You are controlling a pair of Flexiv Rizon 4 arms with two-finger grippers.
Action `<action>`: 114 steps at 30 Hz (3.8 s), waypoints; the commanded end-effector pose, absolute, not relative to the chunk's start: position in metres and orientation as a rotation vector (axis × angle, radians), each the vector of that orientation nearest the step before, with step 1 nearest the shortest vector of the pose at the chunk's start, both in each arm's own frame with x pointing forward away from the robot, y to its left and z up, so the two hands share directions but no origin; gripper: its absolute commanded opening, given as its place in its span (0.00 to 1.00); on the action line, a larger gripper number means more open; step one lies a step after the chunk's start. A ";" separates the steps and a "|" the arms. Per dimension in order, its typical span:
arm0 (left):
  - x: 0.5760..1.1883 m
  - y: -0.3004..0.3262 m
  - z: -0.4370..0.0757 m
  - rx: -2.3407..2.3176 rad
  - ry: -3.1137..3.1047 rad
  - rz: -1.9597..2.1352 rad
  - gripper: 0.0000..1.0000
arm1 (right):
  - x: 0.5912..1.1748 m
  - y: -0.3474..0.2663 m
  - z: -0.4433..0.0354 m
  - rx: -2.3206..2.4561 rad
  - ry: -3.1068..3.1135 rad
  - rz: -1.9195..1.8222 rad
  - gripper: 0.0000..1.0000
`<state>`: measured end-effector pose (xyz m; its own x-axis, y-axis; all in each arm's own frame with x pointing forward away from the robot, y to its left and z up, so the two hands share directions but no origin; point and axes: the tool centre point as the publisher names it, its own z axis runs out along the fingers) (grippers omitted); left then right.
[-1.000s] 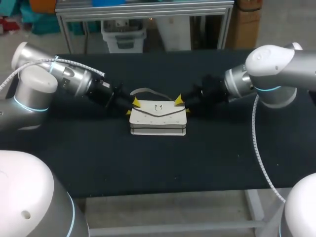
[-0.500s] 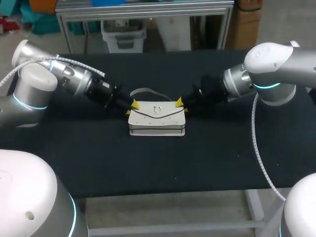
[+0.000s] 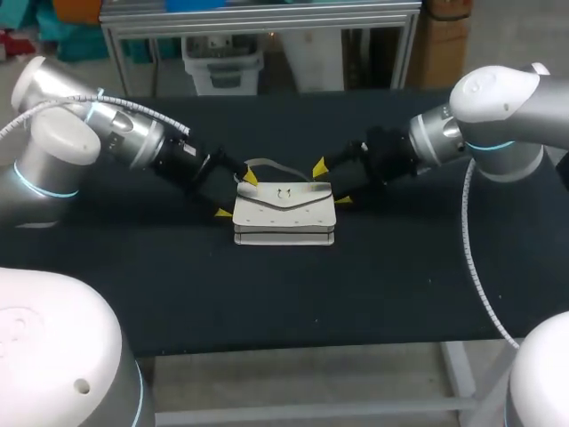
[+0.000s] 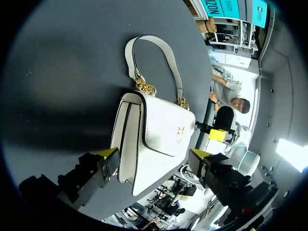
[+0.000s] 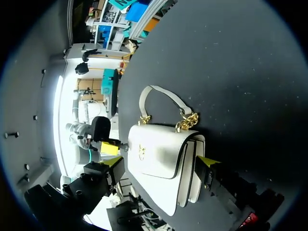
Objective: Pick up the bag, open it, inspect its contents, close it, and place it on the opposite side
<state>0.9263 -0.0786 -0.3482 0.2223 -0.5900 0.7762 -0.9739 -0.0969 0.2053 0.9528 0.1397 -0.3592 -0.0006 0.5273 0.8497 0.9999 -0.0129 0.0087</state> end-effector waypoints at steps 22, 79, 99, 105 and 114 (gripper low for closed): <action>0.892 -0.097 -0.349 1.844 -1.648 0.644 0.46 | 0.925 0.056 -0.310 -1.665 -1.874 -0.848 1.00; 0.950 -0.034 -0.364 2.029 -1.839 0.635 0.00 | 0.962 -0.034 -0.300 -1.706 -2.163 -0.613 1.00; 1.023 0.088 -0.381 2.151 -1.957 0.549 0.00 | 1.026 -0.127 -0.289 -1.941 -2.323 -0.497 1.00; 1.041 0.122 -0.374 2.178 -1.946 0.505 0.00 | 1.042 -0.146 -0.288 -1.967 -2.356 -0.474 1.00; 1.049 0.133 -0.371 2.199 -1.938 0.467 0.00 | 1.047 -0.151 -0.288 -1.997 -2.371 -0.432 1.00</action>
